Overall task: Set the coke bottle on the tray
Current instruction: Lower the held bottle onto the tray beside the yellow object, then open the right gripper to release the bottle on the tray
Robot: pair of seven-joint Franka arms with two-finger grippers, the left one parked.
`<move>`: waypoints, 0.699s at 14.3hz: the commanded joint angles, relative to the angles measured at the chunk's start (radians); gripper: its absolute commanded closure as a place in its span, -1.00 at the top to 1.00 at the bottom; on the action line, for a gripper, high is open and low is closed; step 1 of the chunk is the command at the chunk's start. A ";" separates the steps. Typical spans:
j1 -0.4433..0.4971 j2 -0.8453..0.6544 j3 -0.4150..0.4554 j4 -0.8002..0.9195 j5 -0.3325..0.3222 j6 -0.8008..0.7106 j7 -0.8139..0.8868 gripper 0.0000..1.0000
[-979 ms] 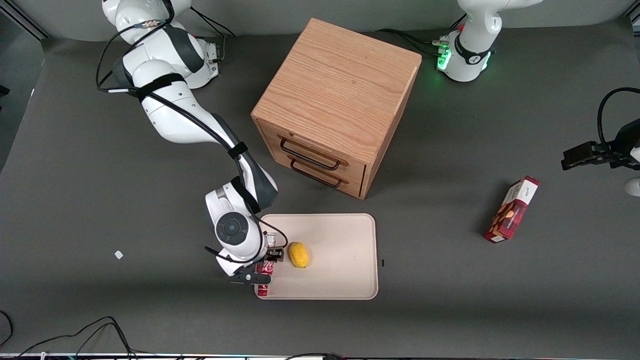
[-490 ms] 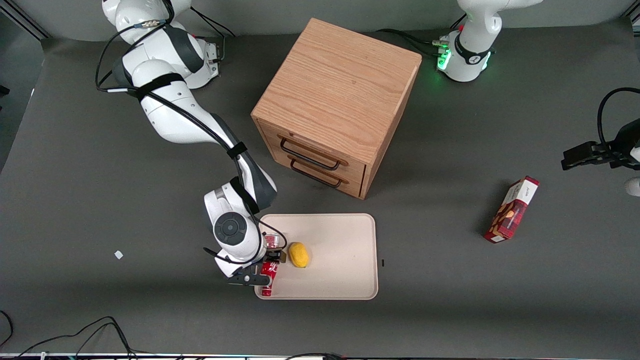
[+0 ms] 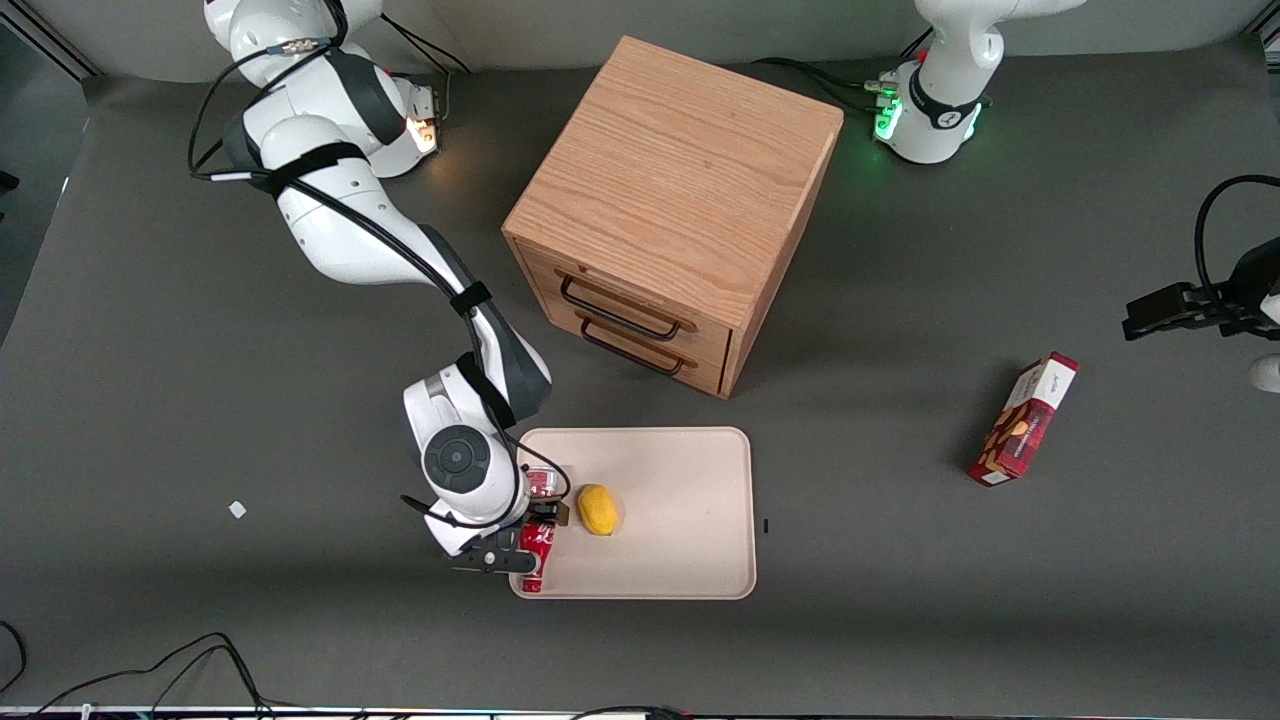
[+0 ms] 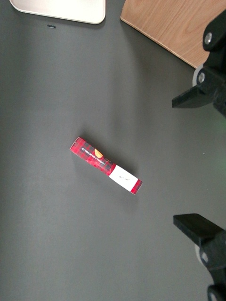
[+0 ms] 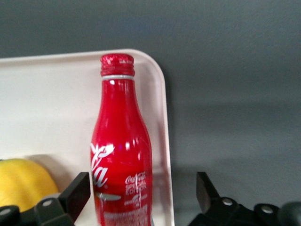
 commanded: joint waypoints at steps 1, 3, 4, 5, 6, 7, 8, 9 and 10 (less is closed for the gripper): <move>-0.022 -0.115 0.008 -0.055 0.026 -0.095 -0.003 1.00; -0.058 -0.254 0.009 -0.197 0.070 -0.128 -0.013 1.00; -0.082 -0.331 0.016 -0.284 0.084 -0.128 -0.013 1.00; -0.113 -0.403 0.031 -0.369 0.086 -0.128 -0.015 1.00; -0.155 -0.469 0.057 -0.443 0.086 -0.128 -0.019 1.00; -0.212 -0.523 0.098 -0.501 0.086 -0.137 -0.050 1.00; -0.275 -0.574 0.144 -0.555 0.086 -0.161 -0.084 1.00; -0.344 -0.627 0.188 -0.607 0.086 -0.185 -0.108 1.00; -0.411 -0.681 0.234 -0.664 0.086 -0.189 -0.125 1.00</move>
